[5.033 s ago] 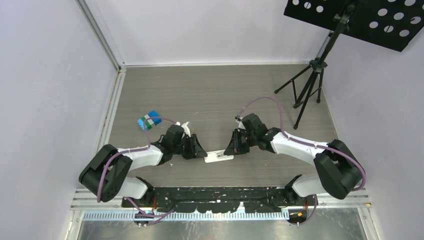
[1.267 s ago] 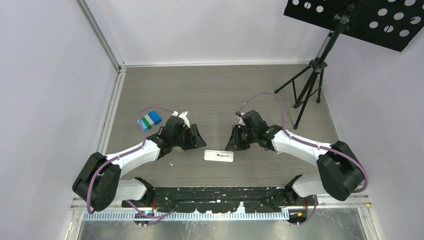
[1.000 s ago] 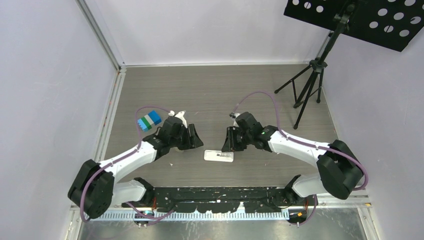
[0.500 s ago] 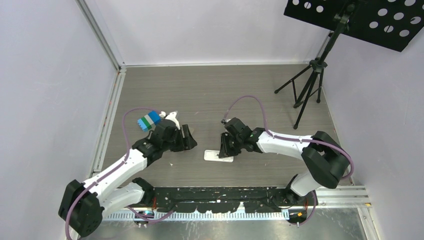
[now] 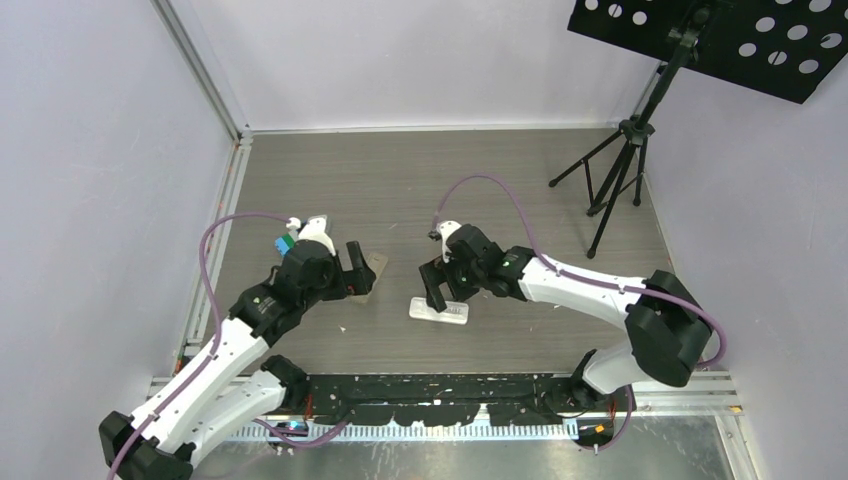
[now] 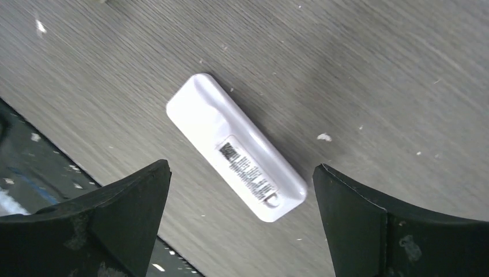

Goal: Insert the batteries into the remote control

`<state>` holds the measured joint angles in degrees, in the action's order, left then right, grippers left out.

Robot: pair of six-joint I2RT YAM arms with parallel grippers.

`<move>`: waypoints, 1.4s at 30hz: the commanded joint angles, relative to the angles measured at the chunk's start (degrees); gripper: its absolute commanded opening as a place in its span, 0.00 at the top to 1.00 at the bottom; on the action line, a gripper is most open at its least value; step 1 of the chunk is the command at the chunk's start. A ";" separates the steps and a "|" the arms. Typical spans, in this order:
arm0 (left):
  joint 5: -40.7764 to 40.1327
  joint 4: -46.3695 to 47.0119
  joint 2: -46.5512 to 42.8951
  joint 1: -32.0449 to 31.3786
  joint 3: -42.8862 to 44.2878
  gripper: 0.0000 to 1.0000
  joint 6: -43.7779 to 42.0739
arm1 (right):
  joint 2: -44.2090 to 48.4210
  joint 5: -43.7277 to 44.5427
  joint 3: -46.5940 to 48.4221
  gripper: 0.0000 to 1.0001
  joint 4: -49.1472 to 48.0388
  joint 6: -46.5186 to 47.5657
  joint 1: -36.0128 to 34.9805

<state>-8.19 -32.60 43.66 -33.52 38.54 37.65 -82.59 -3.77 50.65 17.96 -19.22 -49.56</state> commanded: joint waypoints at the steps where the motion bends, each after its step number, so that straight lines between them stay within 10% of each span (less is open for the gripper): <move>1: -4.88 -3.95 -1.99 0.24 2.61 0.00 -2.19 | -3.00 2.57 3.46 0.00 3.27 13.44 -0.45; 17: -1.38 -1.37 1.59 0.93 2.77 0.00 -4.54 | -16.47 2.54 9.24 0.01 5.56 23.35 -4.67; 27: -0.25 0.14 2.06 1.00 2.52 0.00 -5.93 | -18.61 19.98 11.46 0.51 2.04 13.43 -4.12; 42: -9.20 6.20 16.84 2.16 5.75 0.00 -4.84 | -23.40 23.10 19.13 0.67 -3.05 -1.35 16.06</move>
<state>-12.93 -29.65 54.72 -32.75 40.75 31.03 -103.50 16.47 66.02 19.22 -15.94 -40.40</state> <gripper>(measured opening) 0.994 0.575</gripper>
